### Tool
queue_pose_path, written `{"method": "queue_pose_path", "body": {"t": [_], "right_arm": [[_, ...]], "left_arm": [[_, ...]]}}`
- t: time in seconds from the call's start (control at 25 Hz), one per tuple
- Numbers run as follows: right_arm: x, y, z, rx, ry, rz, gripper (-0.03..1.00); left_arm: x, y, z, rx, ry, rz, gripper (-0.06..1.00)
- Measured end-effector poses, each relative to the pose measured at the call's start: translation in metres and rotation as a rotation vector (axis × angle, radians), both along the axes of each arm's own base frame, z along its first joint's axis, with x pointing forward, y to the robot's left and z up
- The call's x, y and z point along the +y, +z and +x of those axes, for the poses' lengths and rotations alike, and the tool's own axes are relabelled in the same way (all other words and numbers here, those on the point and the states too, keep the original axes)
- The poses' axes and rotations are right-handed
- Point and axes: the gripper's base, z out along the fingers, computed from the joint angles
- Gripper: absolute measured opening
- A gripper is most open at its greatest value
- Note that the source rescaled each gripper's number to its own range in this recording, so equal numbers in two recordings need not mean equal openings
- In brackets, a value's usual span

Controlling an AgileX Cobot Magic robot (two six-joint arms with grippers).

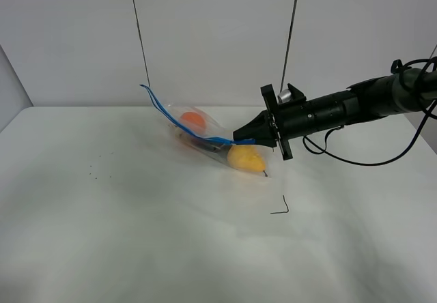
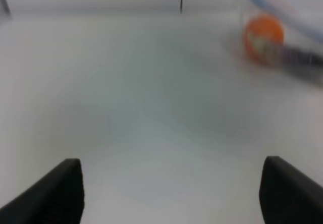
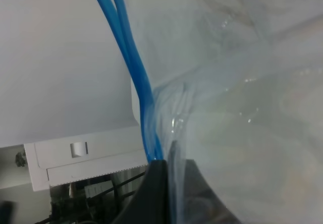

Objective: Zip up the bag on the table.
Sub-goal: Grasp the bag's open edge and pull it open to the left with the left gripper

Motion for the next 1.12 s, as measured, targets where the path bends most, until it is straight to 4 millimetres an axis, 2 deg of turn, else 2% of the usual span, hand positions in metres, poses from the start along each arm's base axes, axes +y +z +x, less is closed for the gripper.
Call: {"method": "queue_pose_path", "body": {"t": [0.12, 0.24, 0.32, 0.4, 0.56, 0.68, 0.8, 0.92, 1.12], "right_arm": [[0.0, 0.0, 0.0, 0.0, 0.001, -0.001, 0.0], [0.0, 0.0, 0.0, 0.0, 0.001, -0.001, 0.0], [0.0, 0.0, 0.0, 0.0, 0.001, -0.001, 0.0], [0.0, 0.0, 0.0, 0.0, 0.001, -0.001, 0.0], [0.0, 0.0, 0.0, 0.0, 0.0, 0.0, 0.0], [0.0, 0.0, 0.0, 0.0, -0.003, 0.004, 0.0], [0.0, 0.001, 0.0, 0.001, -0.006, 0.006, 0.0], [0.0, 0.001, 0.001, 0.001, -0.007, 0.007, 0.0], [0.0, 0.001, 0.001, 0.001, -0.007, 0.008, 0.0]], "left_arm": [[0.0, 0.047, 0.026, -0.044, -0.033, 0.112, 1.0], [0.001, 0.083, 0.06, -0.048, -0.074, 0.261, 0.98], [0.002, 0.098, 0.084, -0.035, -0.11, 0.397, 0.96], [0.005, 0.104, 0.11, 0.004, -0.158, 0.603, 0.96], [0.008, 0.095, 0.158, 0.088, -0.294, 0.998, 0.9], [0.007, 0.08, 0.188, 0.144, -0.417, 1.15, 0.84], [0.0, 0.064, 0.21, 0.155, -0.522, 1.107, 0.83], [-0.016, 0.052, 0.227, 0.122, -0.626, 0.983, 0.82], [-0.058, 0.033, 0.244, 0.067, -0.856, 0.969, 0.82]]}}
